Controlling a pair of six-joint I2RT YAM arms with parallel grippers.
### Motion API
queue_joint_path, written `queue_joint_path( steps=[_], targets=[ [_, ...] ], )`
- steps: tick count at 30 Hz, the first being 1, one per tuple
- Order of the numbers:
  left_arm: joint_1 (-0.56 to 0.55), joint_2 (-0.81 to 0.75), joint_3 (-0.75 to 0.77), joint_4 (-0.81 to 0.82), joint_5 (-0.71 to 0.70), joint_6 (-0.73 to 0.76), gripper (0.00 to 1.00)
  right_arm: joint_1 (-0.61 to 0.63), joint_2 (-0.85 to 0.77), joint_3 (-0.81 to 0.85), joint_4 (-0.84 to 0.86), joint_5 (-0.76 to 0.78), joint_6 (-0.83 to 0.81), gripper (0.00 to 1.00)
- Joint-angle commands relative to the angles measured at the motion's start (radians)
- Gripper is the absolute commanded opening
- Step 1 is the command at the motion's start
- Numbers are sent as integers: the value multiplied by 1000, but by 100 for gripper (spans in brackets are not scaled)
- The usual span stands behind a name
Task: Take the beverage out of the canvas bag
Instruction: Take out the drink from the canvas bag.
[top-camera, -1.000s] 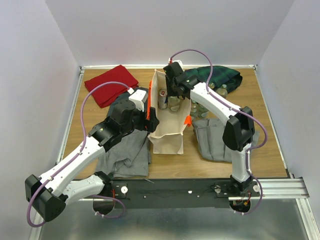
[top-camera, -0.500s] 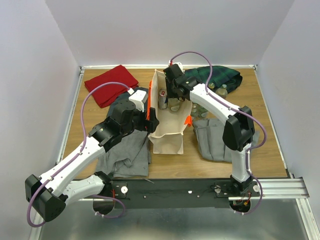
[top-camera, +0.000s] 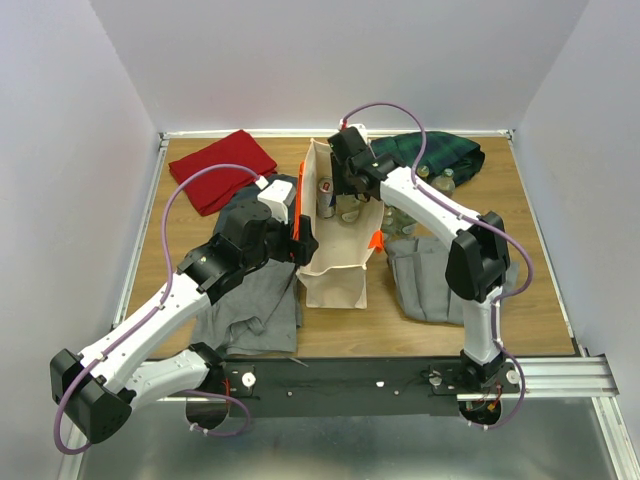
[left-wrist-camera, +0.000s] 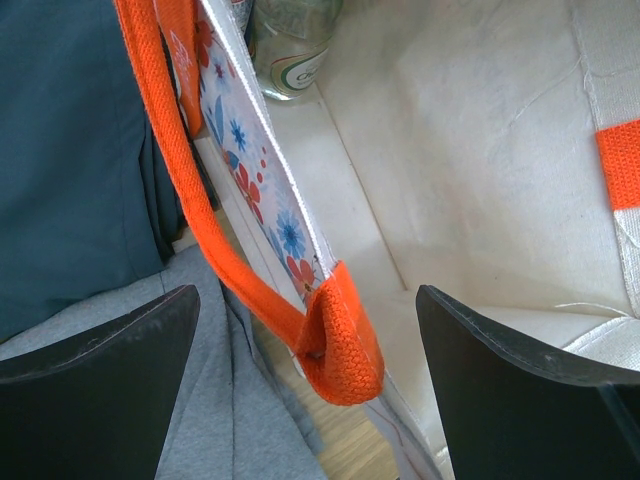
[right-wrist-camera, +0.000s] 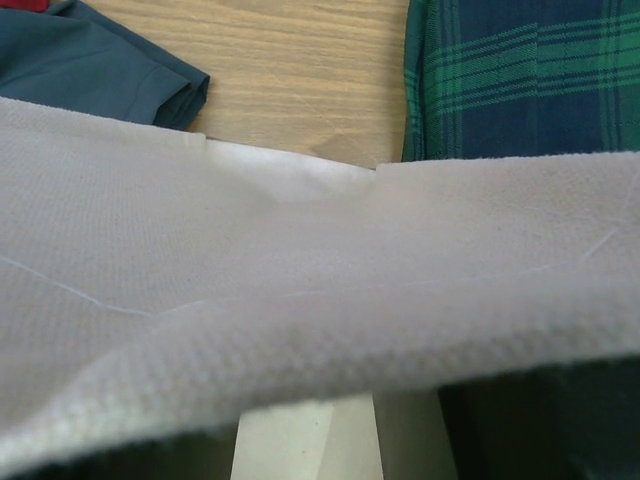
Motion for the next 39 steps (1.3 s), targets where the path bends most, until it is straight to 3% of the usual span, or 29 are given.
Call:
queue_joint_path(
  steps=[1,13,25,39],
  targets=[
    [6,-14,-10,-6,-16,5,99,-12,-7,5,31,-15,31,57],
    [6,-11,-6,0,-9,4,99,-16,67,215,-153,-27,-7,58],
    [6,-22,-10,-6,-13,2,99,-20,36,147,-184,-76,-15,58],
    [6,-25,-12,-11,-15,4,99,-34,63,181,-178,-76,-19,57]
  ],
)
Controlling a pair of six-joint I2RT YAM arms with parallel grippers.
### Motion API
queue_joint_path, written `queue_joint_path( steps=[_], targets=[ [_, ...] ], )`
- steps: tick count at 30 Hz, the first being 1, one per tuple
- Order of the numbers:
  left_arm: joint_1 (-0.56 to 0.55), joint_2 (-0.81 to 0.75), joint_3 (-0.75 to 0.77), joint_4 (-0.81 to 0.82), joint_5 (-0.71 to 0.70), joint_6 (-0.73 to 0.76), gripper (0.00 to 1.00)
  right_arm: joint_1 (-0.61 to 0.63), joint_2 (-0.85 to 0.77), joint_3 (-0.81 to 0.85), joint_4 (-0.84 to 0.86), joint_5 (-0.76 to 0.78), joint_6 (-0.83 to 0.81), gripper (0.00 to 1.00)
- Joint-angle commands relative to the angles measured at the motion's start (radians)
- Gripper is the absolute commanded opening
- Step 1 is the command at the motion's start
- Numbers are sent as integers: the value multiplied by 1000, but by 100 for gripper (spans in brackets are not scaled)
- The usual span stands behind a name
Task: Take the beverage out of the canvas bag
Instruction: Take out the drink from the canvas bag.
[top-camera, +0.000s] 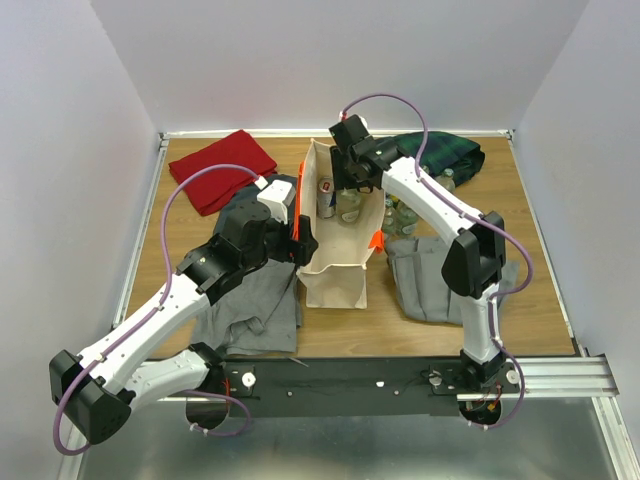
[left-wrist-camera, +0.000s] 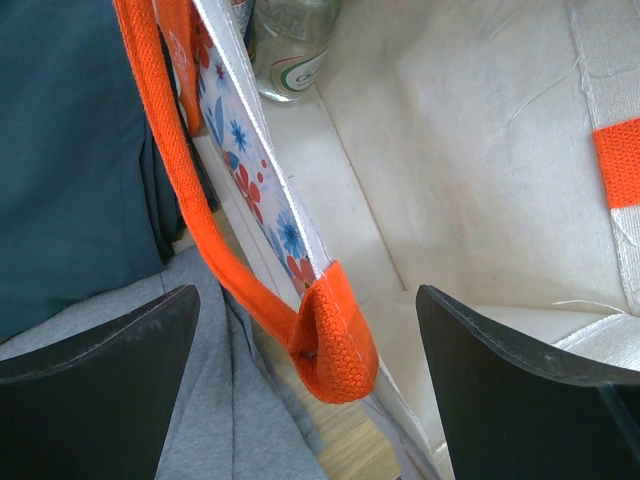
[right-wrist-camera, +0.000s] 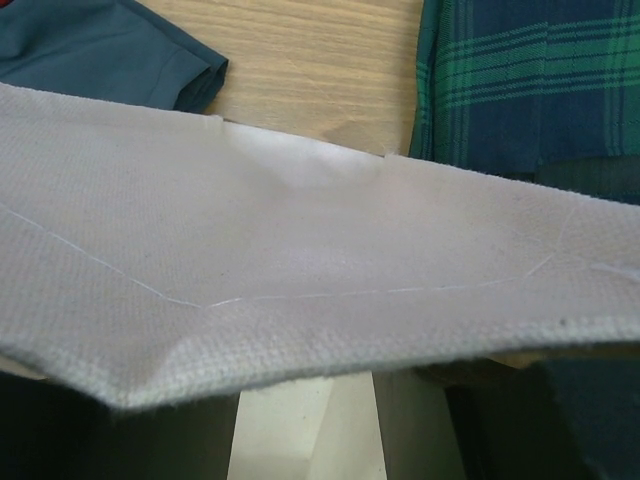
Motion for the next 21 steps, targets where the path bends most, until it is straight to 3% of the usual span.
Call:
queue_joint_path(
  steps=[1,21],
  targets=[
    [6,-21,-11,-11,-16,4,99,-18,33,21,-17,-7,-6,57],
    [6,-21,-12,-14,-26,5,99,-31,5,-46,56,-19,-3,54]
  ],
)
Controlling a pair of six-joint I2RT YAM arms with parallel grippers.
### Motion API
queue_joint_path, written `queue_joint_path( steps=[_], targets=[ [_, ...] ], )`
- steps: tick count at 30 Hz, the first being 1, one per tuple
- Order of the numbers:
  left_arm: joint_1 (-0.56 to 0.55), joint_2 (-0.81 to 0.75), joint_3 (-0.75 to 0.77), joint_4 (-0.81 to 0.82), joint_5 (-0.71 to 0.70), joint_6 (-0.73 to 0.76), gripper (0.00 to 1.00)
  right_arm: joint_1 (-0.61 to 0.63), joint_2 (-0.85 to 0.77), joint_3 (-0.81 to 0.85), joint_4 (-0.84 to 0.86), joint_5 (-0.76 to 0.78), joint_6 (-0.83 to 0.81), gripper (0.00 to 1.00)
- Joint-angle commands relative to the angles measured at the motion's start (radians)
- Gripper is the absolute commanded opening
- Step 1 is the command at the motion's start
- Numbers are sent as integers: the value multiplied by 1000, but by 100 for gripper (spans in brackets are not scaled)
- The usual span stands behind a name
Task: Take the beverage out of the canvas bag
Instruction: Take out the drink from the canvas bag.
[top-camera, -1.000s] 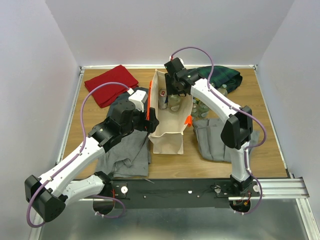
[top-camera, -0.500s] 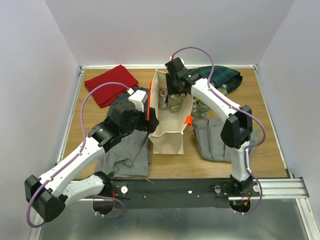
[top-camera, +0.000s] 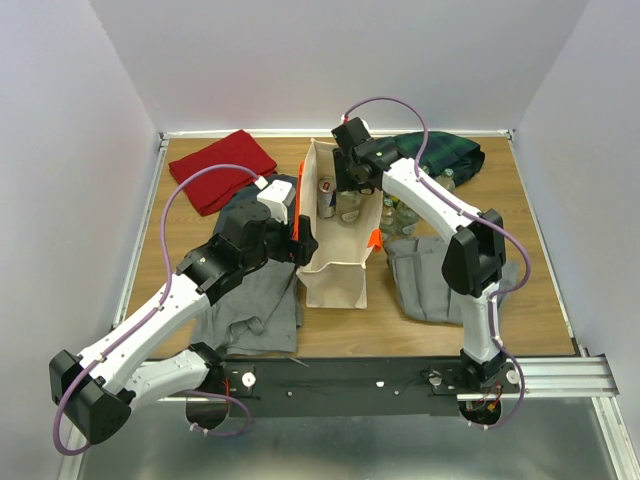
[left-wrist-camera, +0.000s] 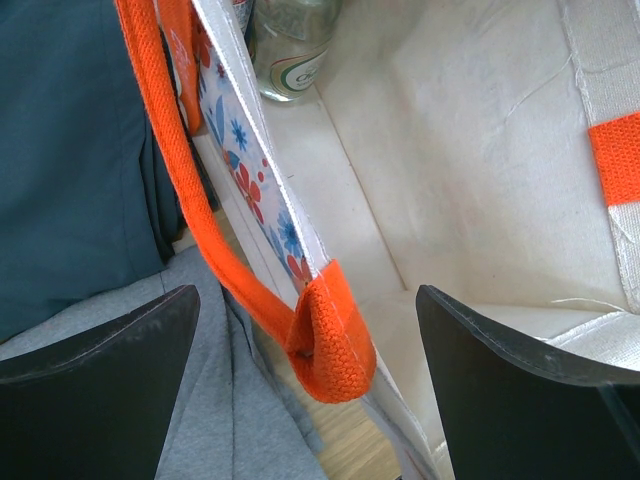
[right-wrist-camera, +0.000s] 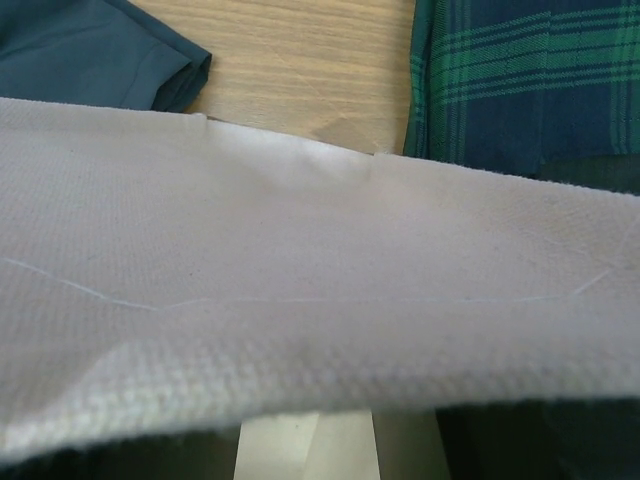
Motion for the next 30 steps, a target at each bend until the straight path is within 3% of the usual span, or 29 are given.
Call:
queue_joint_path(
  steps=[1,12,23,27,30],
  targets=[
    [6,-23,-12,-14,-25,5,99,-11,-6,-14,31,-9,-1,54],
    [6,-17,-9,-14,-23,5,99,-11,-15,-25,63,-18,10,53],
    [6,-21,-11,-14,-25,7,99,-11,-6,-17,47,-22,7,45],
    [6,-20,-11,-15,-23,7,99,-11,-1,-16,32,-26,5,39],
    [6,-20,-12,-14,-22,7,99,-12,0,-23,28,-35,-4,25]
  ],
)
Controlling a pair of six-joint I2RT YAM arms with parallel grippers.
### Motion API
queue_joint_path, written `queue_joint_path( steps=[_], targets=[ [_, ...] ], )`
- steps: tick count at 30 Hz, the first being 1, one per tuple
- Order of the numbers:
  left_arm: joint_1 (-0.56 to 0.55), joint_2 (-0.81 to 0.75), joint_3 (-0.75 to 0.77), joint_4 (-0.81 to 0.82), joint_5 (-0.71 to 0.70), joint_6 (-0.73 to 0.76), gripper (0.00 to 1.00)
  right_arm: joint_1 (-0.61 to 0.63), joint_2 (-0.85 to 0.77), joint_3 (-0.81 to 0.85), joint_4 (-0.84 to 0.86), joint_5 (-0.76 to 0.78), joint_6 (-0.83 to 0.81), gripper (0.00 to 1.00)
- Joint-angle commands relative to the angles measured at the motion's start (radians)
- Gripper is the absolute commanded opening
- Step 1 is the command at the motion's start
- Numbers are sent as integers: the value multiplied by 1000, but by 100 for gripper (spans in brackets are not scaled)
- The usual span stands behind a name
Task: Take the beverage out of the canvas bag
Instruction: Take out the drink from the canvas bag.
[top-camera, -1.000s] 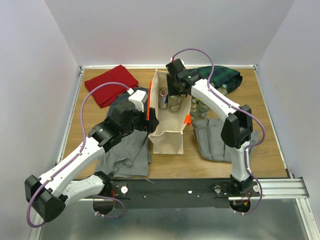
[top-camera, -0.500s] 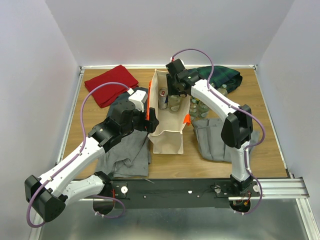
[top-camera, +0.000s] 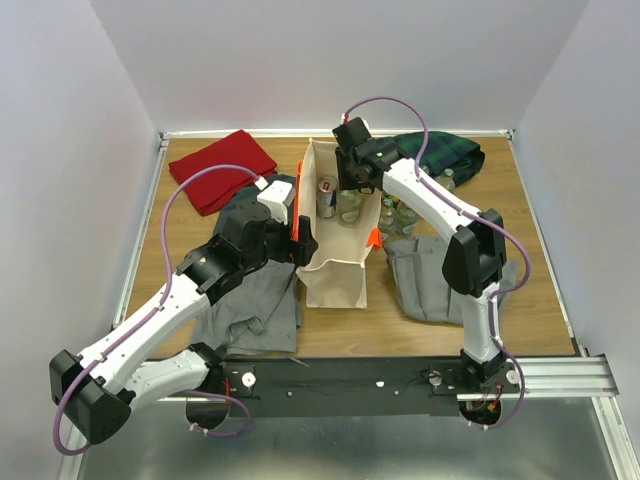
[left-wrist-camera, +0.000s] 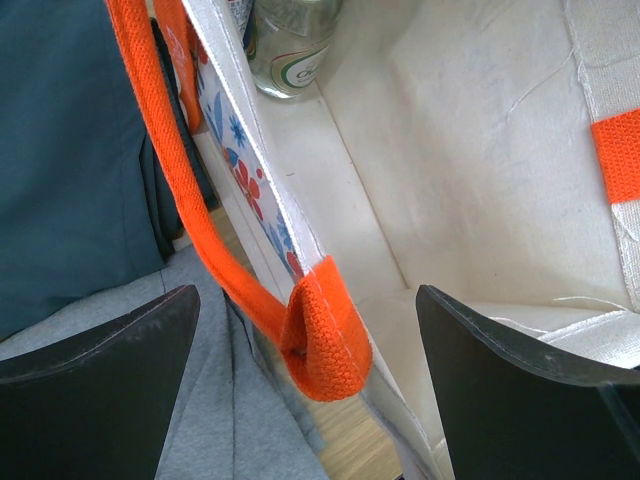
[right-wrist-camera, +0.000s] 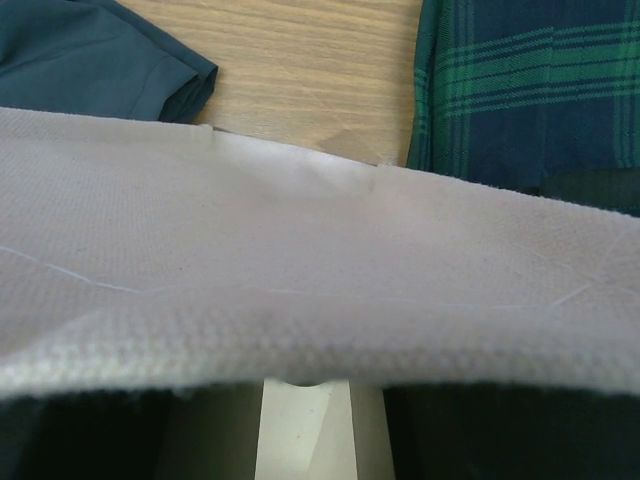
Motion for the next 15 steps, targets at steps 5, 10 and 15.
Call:
queue_joint_path(
  steps=[5,10,15],
  targets=[
    [6,-26,-11,-13,-22,4,99,-6,-4,-12,-8,-42,-8,1],
    [6,-24,-10,-16,-22,2,99,-6,-29,5,-19,-59,-26,1],
    [6,-16,-7,-12,-16,4,99,-6,-60,19,-23,-85,-73,1]
  ],
)
